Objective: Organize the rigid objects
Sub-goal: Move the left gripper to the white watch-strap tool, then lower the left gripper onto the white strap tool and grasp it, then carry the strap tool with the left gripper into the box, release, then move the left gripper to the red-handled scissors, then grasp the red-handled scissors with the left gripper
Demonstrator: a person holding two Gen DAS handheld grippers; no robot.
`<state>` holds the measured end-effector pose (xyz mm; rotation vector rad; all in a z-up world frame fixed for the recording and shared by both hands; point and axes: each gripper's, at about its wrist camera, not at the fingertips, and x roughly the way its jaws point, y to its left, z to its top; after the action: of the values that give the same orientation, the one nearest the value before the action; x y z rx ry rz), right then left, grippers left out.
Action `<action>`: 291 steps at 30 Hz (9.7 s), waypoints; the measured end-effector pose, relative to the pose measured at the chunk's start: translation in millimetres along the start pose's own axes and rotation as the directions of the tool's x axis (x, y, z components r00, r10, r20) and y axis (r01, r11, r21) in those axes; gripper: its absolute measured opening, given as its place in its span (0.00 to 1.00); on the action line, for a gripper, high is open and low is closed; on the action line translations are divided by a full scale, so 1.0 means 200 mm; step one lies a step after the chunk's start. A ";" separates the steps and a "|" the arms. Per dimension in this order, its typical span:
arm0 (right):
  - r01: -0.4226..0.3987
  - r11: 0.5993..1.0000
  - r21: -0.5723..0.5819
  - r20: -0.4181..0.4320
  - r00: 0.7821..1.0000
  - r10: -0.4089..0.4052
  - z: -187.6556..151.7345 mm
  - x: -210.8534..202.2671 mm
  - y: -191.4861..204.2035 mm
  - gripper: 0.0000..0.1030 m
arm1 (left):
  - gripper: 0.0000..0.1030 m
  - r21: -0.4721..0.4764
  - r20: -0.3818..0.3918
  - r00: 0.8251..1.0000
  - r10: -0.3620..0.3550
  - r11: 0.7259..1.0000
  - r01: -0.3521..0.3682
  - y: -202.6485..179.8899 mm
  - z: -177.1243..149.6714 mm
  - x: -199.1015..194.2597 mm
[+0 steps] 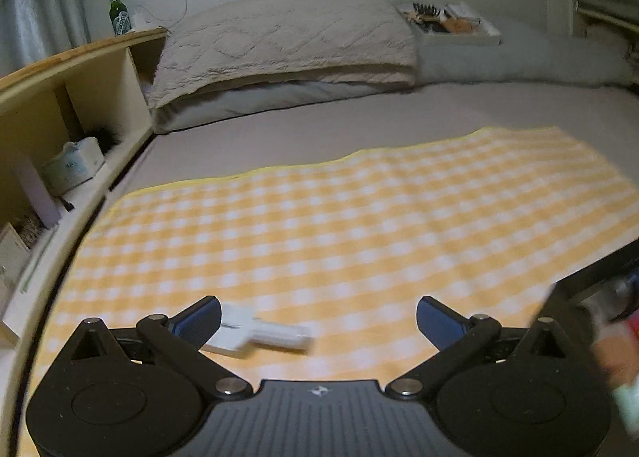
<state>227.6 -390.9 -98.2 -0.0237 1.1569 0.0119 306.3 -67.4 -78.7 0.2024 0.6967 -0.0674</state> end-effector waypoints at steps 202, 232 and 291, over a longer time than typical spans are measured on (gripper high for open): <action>0.046 0.998 -0.042 0.056 0.997 -0.044 0.02 -0.07 0.08 0.13 | 0.99 0.173 -0.210 0.856 -0.472 0.844 0.507 -0.34 -0.49 -0.24; 0.081 0.995 -0.055 0.049 0.996 -0.079 0.04 -0.03 0.11 0.19 | 0.97 -0.257 -0.327 0.782 -0.531 0.846 0.467 0.07 -0.50 -0.10; 0.066 0.995 -0.074 0.047 0.997 -0.063 0.03 -0.04 0.12 0.25 | 0.13 0.342 -0.233 0.949 -0.212 0.896 0.284 -0.10 -0.60 -0.20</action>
<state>229.3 -367.7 -88.7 -0.1267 1.1098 -0.0011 196.5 -63.1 -146.0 0.4886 0.8967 -0.4351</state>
